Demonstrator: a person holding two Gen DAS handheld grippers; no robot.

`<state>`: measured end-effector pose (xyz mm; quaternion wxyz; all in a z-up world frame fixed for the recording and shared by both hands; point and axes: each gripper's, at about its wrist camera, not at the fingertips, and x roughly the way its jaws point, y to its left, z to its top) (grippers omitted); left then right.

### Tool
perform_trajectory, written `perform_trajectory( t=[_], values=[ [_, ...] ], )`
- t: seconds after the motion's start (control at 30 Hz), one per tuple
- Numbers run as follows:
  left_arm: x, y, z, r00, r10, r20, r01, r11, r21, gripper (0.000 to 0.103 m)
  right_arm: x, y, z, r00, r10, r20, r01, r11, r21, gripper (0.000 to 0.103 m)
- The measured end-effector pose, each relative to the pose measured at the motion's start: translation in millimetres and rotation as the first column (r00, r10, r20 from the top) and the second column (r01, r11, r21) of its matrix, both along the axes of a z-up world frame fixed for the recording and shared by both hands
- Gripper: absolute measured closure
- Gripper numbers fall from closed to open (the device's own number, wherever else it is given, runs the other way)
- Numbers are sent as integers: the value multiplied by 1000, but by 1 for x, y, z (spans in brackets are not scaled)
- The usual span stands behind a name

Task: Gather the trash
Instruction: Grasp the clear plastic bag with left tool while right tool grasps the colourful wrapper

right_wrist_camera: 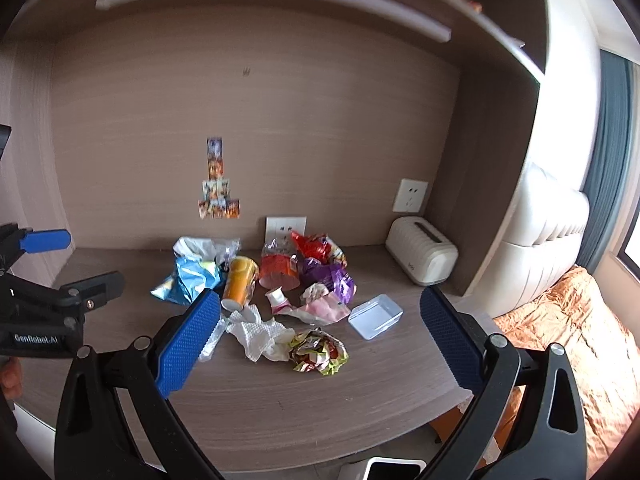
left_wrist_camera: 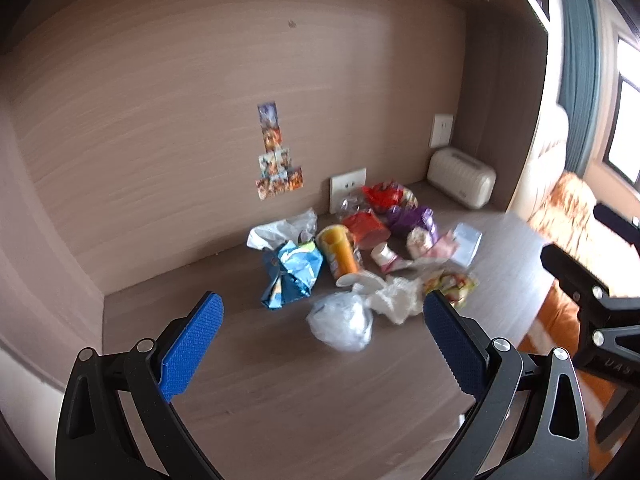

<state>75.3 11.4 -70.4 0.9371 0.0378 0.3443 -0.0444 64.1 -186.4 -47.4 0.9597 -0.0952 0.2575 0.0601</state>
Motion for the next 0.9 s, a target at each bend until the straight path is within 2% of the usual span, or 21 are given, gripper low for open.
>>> perform_trajectory(
  t=[0.17, 0.57, 0.83, 0.87, 0.9],
  values=[
    [31, 1, -36, 997, -59, -45, 59, 998, 2, 4, 27, 11, -34, 1000, -13, -22, 12, 999, -46, 3],
    [93, -15, -124, 982, -121, -142, 121, 993, -9, 4, 90, -9, -127, 982, -112, -155, 108, 993, -39, 3],
    [114, -18, -159, 974, -112, -198, 116, 993, 12, 5, 123, -25, -168, 964, -123, -234, 126, 992, -2, 3],
    [116, -18, -162, 973, -112, -200, 118, 993, 16, 6, 125, -26, -172, 962, -124, -245, 128, 992, 1, 4],
    [118, -18, -164, 972, -117, -203, 123, 992, 15, 12, 127, -27, -176, 958, -115, -263, 122, 992, 11, 5]
  ],
)
